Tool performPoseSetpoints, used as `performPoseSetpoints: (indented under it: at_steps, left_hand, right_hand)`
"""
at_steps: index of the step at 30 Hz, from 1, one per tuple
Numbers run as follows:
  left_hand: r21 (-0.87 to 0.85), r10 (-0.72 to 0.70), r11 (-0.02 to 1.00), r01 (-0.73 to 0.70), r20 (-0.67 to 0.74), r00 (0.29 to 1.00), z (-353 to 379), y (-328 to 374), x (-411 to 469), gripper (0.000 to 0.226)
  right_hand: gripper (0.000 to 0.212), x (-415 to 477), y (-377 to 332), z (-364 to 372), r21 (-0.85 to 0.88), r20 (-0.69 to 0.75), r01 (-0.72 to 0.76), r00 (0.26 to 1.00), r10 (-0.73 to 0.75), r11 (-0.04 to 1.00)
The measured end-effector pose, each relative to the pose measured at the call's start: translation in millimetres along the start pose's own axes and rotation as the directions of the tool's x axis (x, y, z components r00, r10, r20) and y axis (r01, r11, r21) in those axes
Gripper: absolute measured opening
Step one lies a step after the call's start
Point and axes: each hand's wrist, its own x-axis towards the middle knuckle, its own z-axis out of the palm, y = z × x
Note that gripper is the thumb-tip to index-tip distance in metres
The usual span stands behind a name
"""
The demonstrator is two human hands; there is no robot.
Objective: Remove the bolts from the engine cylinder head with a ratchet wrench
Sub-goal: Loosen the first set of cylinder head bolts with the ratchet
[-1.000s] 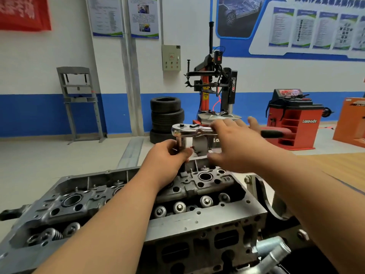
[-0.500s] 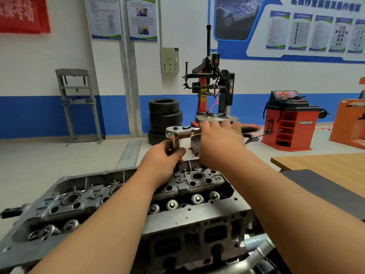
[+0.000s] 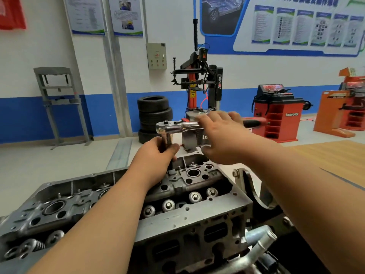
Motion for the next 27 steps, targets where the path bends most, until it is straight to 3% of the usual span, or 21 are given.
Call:
performPoseSetpoints:
  at_steps: [4,7,10,17,22,24,27]
  left_hand:
    - [0.009,0.007,1.0,-0.007,-0.027,1.0,-1,-2,0,0.007]
    - [-0.01,0.021,1.0,-0.022,-0.022,1.0,-1,-1,-1,0.007]
    - [0.007,0.028,1.0,-0.028,-0.004,1.0,-1,1,-2,0.005]
    - [0.024,0.033,0.999,-0.033,-0.033,0.999,0,2,-4,0.002]
    - [-0.002,0.044,0.999,-0.044,-0.033,0.999,0,2,-4,0.006]
    - [-0.027,0.044,0.999,-0.045,-0.03,0.999,0,2,-3,0.006]
    - [-0.033,0.042,0.999,-0.043,-0.029,0.999,-1,0,-1,0.009]
  right_hand:
    - [0.063,60,-11,7,0.216,0.158,-0.071,0.987,0.037,0.974]
    - [0.068,77,-30,3,0.17,0.258,-0.152,0.96,0.105,0.974]
    - [0.063,70,-36,4,0.027,0.204,-0.189,0.962,0.18,0.982]
    - [0.049,-10,-21,-17,0.126,0.087,-0.199,0.978,0.189,0.972]
    - [0.074,-70,-56,-20,-0.011,0.033,-0.1,0.994,0.1,0.995]
    - [0.061,-55,-58,-26,0.019,0.076,-0.166,0.983,0.164,0.986]
    - [0.022,-15,-38,-27,0.02,0.059,-0.192,0.98,0.191,0.981]
